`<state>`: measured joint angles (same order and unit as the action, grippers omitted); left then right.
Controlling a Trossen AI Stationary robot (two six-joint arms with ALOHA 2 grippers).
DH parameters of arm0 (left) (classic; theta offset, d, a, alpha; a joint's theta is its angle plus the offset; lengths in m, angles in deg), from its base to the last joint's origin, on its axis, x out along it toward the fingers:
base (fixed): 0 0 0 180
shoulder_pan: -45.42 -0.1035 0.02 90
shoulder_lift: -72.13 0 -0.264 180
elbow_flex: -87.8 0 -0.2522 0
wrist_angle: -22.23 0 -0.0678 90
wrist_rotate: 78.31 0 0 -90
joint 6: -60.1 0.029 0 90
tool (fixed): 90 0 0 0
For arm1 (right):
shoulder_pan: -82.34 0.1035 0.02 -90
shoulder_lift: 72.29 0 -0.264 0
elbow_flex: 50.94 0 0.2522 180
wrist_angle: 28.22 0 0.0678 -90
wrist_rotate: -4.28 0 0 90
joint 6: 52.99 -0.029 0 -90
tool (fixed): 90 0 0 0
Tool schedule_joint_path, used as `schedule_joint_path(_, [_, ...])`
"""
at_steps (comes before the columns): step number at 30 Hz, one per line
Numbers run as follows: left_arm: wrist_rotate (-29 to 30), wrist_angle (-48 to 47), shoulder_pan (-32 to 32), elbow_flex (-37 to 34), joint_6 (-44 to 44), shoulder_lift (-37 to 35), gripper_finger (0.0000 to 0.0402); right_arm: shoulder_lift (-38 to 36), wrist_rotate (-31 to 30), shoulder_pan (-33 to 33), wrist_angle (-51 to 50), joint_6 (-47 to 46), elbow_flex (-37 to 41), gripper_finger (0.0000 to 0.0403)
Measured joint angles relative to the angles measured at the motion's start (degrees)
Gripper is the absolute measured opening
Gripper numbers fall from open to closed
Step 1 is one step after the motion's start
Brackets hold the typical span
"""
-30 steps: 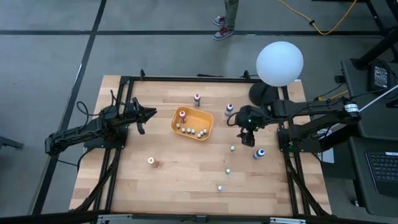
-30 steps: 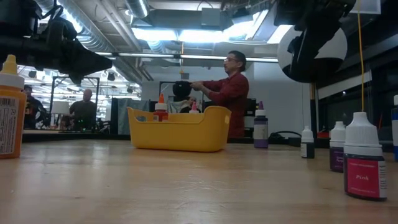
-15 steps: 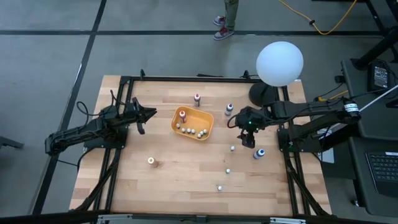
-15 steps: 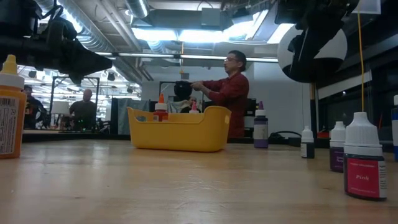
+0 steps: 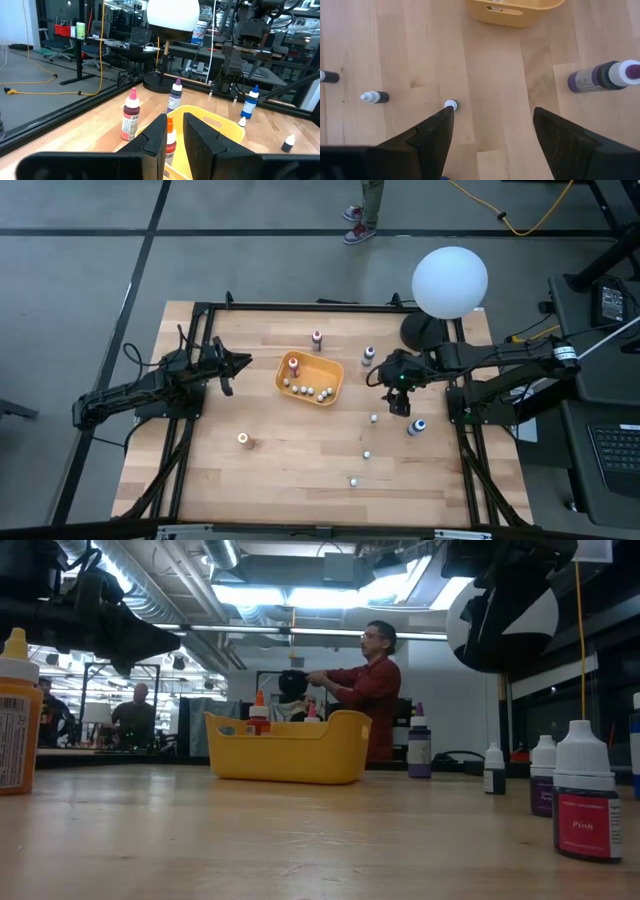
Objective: Pick & Place food coloring
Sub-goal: Put the small black food coloring bottle into the yellow bin
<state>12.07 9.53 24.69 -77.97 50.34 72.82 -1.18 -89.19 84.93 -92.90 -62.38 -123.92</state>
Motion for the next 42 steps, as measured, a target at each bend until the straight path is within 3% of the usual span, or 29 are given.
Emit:
schedule_joint_path(10, [0.02,-0.02,-0.01,0.00,0.00,-0.01,0.0058,0.00,4.63,0.03,-0.06,2.16,0.00,0.0273])
schedule_joint_path(42, [0.02,-0.02,-0.01,0.00,0.00,-0.01,0.0060,0.00,4.57,0.00,0.31,7.66,0.00,0.0273])
